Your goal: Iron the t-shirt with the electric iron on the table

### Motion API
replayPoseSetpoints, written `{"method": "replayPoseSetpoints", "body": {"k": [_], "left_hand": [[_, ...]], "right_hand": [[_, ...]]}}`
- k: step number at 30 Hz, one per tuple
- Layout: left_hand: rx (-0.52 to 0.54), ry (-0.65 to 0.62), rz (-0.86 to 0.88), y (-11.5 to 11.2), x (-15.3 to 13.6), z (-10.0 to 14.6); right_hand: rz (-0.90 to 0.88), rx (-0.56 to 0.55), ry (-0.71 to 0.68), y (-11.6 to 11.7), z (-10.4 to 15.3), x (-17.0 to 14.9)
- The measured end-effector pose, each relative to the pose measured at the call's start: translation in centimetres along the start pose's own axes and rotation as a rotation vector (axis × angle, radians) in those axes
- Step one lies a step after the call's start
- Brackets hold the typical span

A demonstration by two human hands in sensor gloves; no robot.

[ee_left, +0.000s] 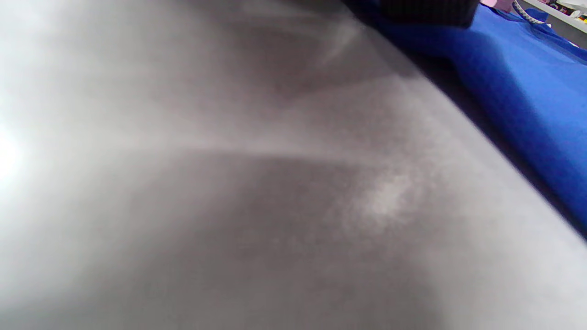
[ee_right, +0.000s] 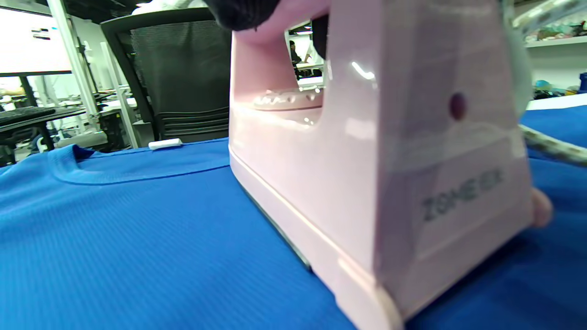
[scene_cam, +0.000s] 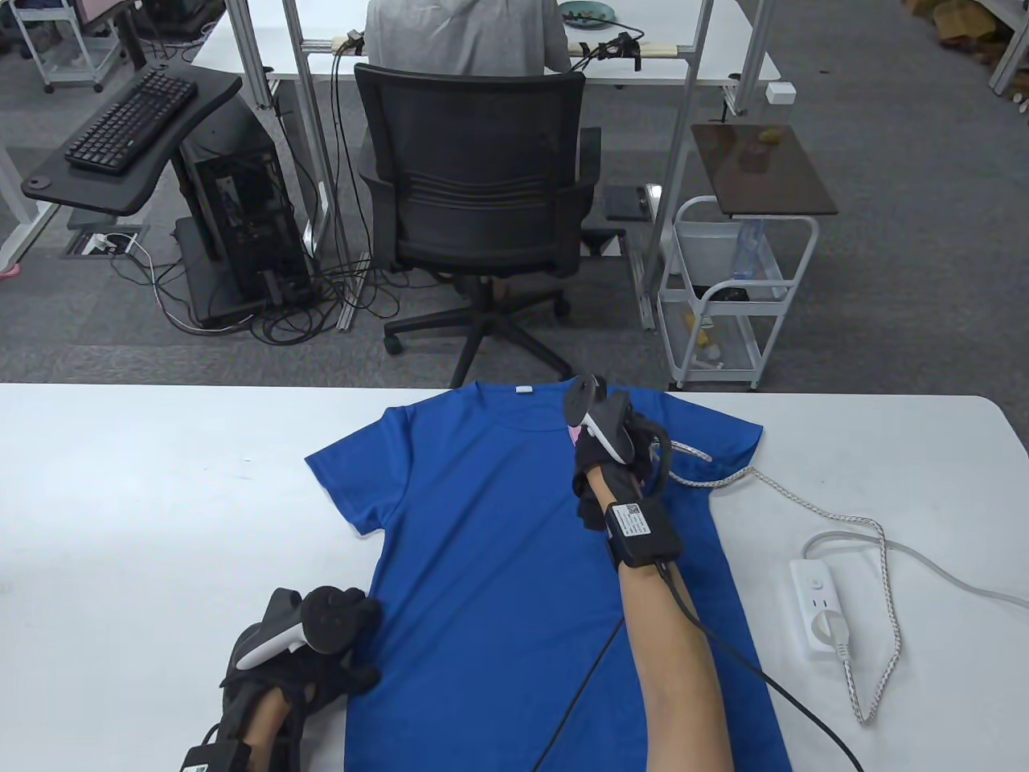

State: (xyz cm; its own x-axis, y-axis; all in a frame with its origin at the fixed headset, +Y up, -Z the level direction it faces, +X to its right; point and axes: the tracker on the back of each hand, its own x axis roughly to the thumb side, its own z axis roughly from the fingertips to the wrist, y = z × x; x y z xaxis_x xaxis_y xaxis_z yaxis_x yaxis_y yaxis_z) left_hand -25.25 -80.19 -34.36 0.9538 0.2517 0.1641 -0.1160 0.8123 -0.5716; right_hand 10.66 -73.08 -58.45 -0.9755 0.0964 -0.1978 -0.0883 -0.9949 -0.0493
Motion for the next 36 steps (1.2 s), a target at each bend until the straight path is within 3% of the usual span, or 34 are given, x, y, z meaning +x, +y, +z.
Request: {"method": "replayPoseSetpoints", "body": {"k": [5,14,27,33,36], "left_hand": [[0.003,-0.002,0.002,0.0,0.0,0.0],[0.004,-0.002,0.004,0.0,0.1,0.0],[0.016,-0.006,0.011,0.0,0.0,0.0],[0.012,-0.006,0.009,0.0,0.0,0.0],[0.01,-0.005,0.006,0.0,0.0,0.0]], "right_hand": [[0.043,-0.022,-0.03,-0.1,1.8,-1.6],[0.063,-0.041,0.026,-0.4,2.2,-2.5],[-0.052,-0.039,0.218,-0.1,-2.6,-2.8],[-0.189,0.011,0.198,-0.5,-2.9,-3.6],[-0.19,-0.016,0.201,-0.6,-2.8,-4.1]]}}
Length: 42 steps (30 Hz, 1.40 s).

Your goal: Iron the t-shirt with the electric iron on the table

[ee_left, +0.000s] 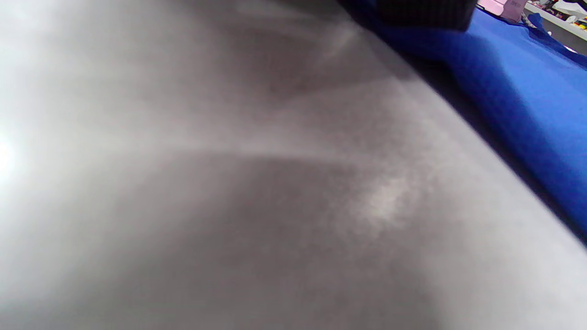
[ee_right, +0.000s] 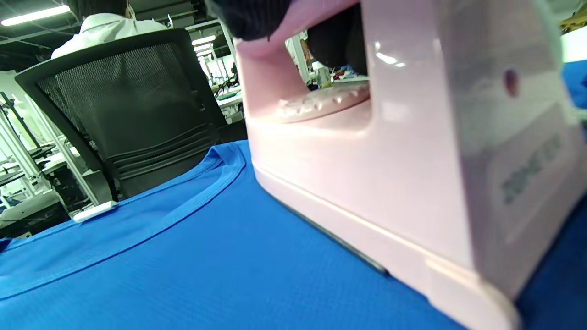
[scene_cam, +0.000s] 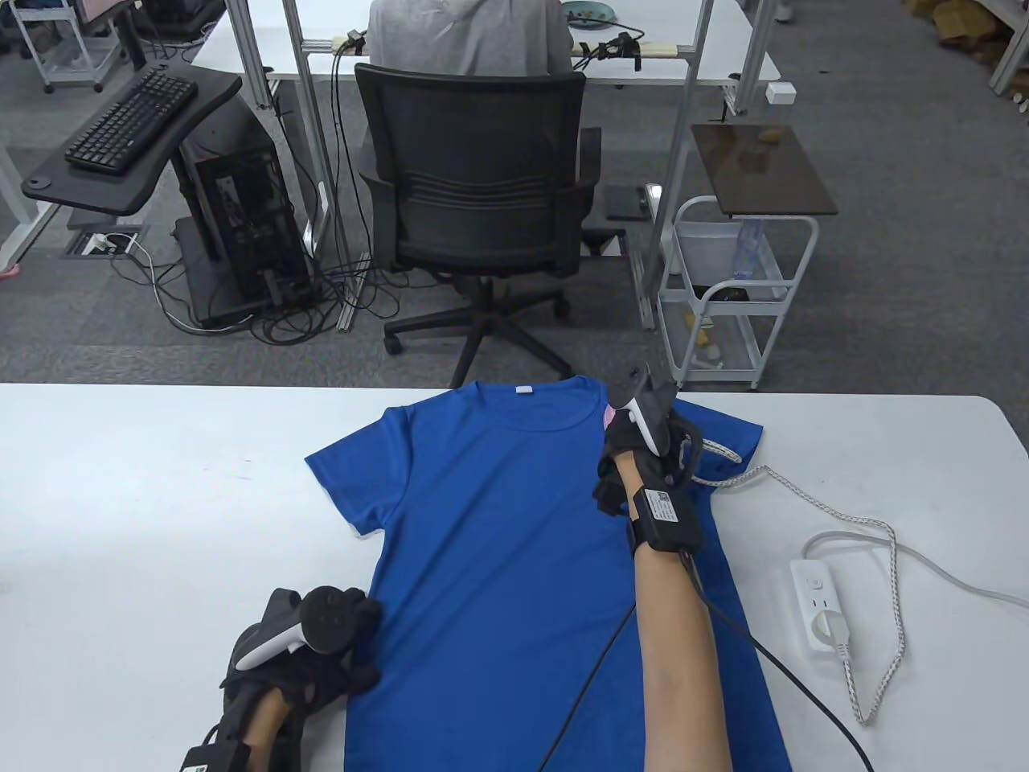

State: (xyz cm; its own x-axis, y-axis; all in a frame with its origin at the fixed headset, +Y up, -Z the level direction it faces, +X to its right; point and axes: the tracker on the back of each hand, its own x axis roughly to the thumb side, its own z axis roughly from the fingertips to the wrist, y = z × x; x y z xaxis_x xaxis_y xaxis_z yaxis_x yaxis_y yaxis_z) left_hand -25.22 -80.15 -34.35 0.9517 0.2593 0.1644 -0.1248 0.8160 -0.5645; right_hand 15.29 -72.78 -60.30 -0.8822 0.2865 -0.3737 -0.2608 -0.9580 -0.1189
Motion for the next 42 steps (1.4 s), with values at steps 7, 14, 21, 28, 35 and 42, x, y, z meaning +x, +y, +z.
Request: {"method": "replayPoseSetpoints", "body": {"k": [7,14,21,28,35,42], "left_hand": [[0.005,0.002,0.003,-0.1,0.0,0.0],[-0.011,0.014,0.0,-0.3,0.0,-0.1],[-0.003,0.011,0.019,-0.1,-0.1,-0.1],[0.002,0.013,0.032,-0.1,-0.1,-0.1],[0.003,0.015,0.034,-0.1,-0.1,-0.1],[0.008,0.022,0.035,-0.1,-0.1,-0.1]], "right_hand": [[0.175,-0.157,0.013,0.2,-0.1,-0.4],[-0.013,-0.04,0.026,-0.6,-1.4,-2.7],[0.039,-0.071,0.072,-1.5,-2.3,-5.1],[0.102,-0.113,0.146,-2.0,-3.7,-7.6],[-0.122,0.094,0.11,-2.8,-4.9,-9.1],[-0.061,0.045,0.203,-3.5,-5.9,-10.6]]}}
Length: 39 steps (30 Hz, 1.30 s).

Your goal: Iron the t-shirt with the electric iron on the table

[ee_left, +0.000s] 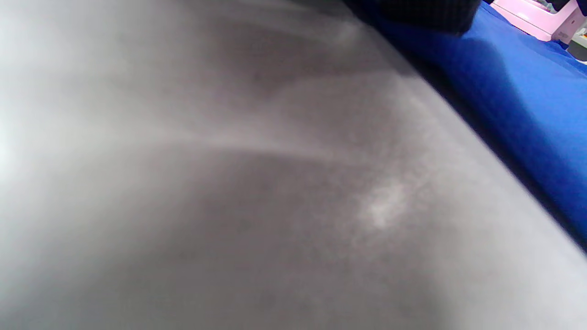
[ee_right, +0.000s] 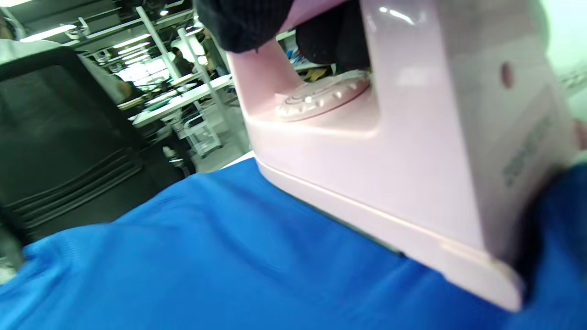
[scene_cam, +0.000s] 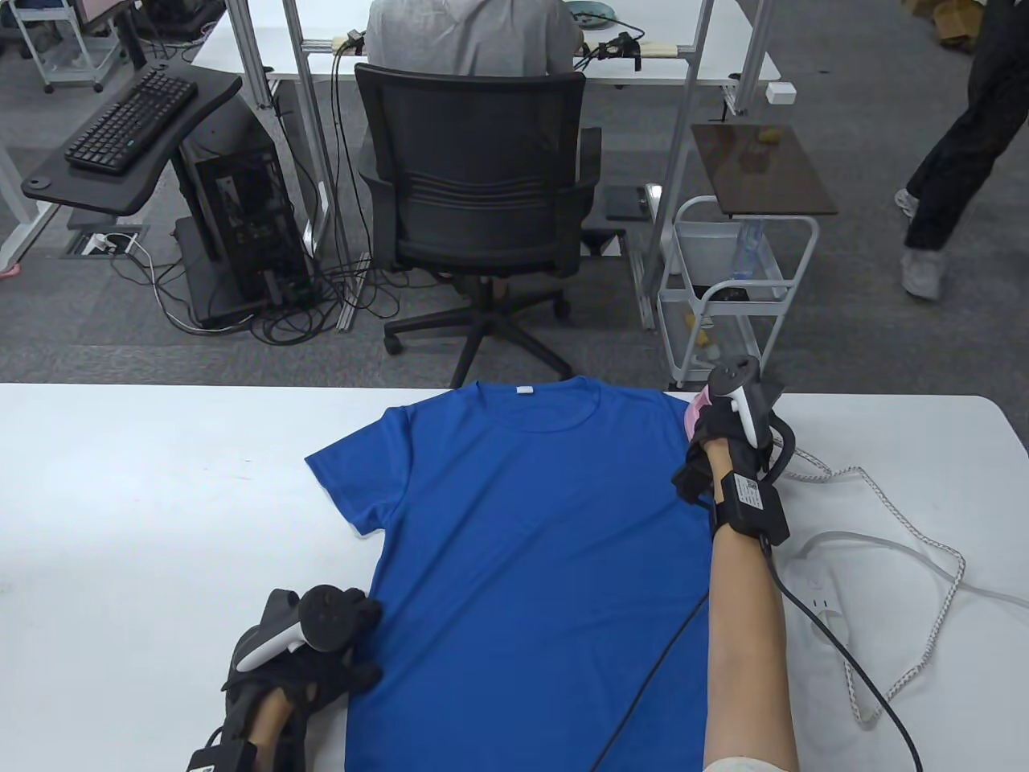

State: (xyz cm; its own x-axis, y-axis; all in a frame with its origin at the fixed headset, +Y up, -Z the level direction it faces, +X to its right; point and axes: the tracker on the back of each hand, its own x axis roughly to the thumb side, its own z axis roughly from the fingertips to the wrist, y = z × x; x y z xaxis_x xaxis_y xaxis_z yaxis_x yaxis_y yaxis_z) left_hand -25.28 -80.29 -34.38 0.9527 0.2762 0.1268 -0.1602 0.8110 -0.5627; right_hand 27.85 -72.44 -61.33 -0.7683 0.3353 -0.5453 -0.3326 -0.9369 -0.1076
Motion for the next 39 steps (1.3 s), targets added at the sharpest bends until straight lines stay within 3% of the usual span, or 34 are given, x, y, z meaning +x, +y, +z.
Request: {"method": "replayPoseSetpoints", "body": {"k": [5,11,13,17,24,25,31,33,39], "left_hand": [[0.0,-0.011,0.016,0.0,-0.1,0.0],[0.005,-0.043,0.024,0.2,-0.7,0.2],[0.016,-0.053,0.02,0.3,-0.9,0.3],[0.017,-0.055,0.009,0.4,-1.0,0.4],[0.025,-0.06,0.023,0.2,-1.3,0.5],[0.014,-0.059,0.022,0.1,-1.3,0.5],[0.03,-0.035,0.013,0.0,-1.1,0.4],[0.034,-0.028,-0.07,0.0,-0.9,0.5],[0.033,-0.04,-0.03,0.1,-1.1,0.5]], "right_hand": [[0.064,-0.038,0.024,-0.7,-0.5,-1.6],[0.251,-0.072,-0.038,-2.0,1.7,-2.6],[0.214,-0.095,-0.093,-3.1,3.0,-2.3],[0.058,-0.012,-0.242,-4.6,6.0,-1.7],[0.011,0.161,-0.287,-0.9,8.4,-2.6],[0.006,0.115,-0.312,-1.1,8.6,-2.8],[0.055,0.083,-0.206,-1.9,7.9,-4.2],[0.066,0.046,-0.161,-2.2,7.3,-5.0],[0.174,0.005,-0.09,-3.0,6.1,-5.1]]}}
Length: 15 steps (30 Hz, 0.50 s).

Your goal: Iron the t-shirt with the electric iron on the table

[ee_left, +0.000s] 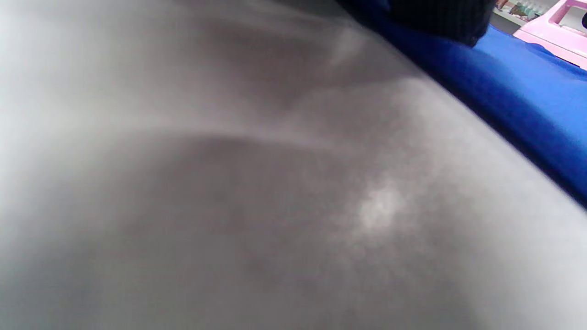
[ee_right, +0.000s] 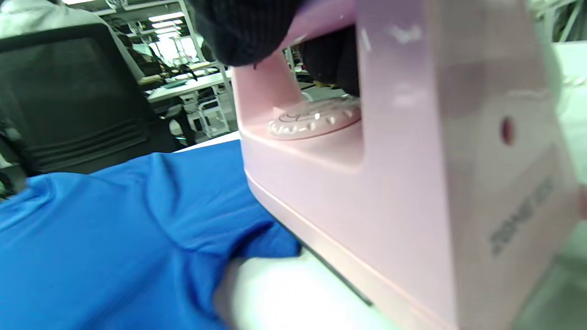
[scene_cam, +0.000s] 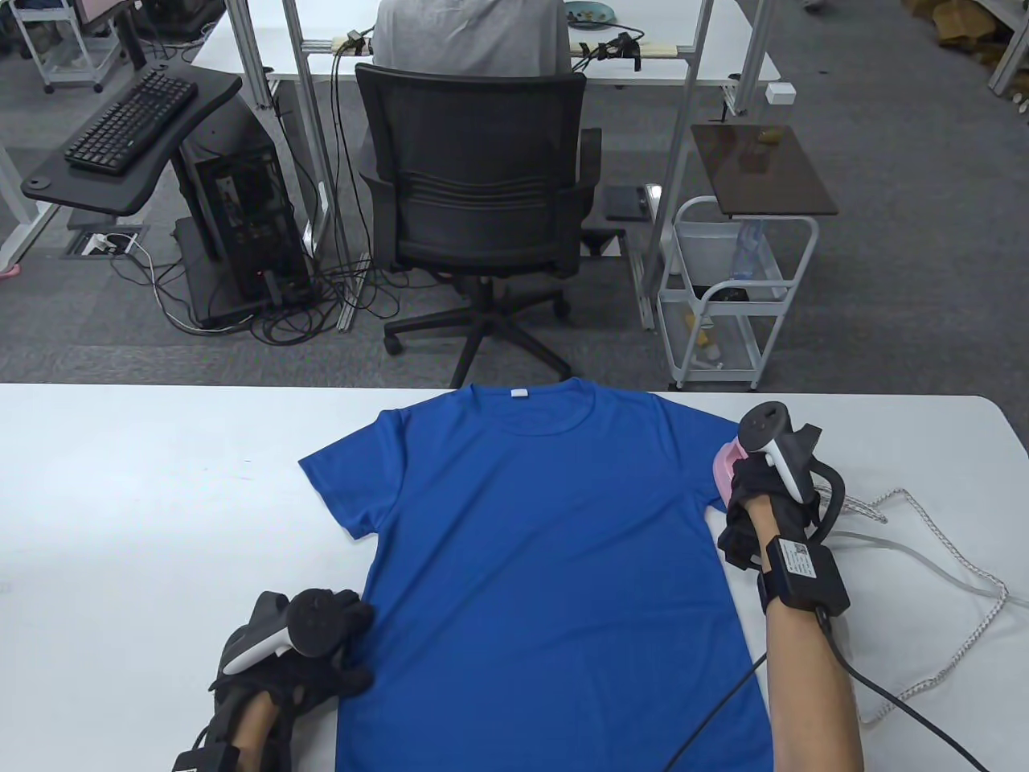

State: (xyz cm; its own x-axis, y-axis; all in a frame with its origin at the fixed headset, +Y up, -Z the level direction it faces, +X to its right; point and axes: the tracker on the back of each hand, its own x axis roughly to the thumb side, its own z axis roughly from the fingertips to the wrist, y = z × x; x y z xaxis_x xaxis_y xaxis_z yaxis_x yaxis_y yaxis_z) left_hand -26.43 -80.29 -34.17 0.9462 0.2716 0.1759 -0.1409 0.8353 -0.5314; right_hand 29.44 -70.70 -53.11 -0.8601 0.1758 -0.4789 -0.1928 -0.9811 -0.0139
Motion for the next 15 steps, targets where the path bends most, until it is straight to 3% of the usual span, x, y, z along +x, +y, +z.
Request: {"method": "replayPoseSetpoints", "body": {"k": [3,6,10,15], "left_hand": [[-0.003,-0.006,0.014,0.2,-0.1,0.0],[0.003,-0.009,0.015,0.3,-0.3,0.1],[0.005,-0.003,0.013,0.5,-0.5,0.2],[0.017,0.0,0.024,0.4,-0.6,0.3]], "right_hand": [[-0.022,-0.059,-0.011,-1.3,-0.3,1.0],[-0.133,-0.043,-0.064,-1.9,-0.4,2.4],[-0.18,-0.007,-0.136,-0.5,-0.8,4.9],[-0.11,0.005,-0.08,1.8,-2.6,6.6]]}}
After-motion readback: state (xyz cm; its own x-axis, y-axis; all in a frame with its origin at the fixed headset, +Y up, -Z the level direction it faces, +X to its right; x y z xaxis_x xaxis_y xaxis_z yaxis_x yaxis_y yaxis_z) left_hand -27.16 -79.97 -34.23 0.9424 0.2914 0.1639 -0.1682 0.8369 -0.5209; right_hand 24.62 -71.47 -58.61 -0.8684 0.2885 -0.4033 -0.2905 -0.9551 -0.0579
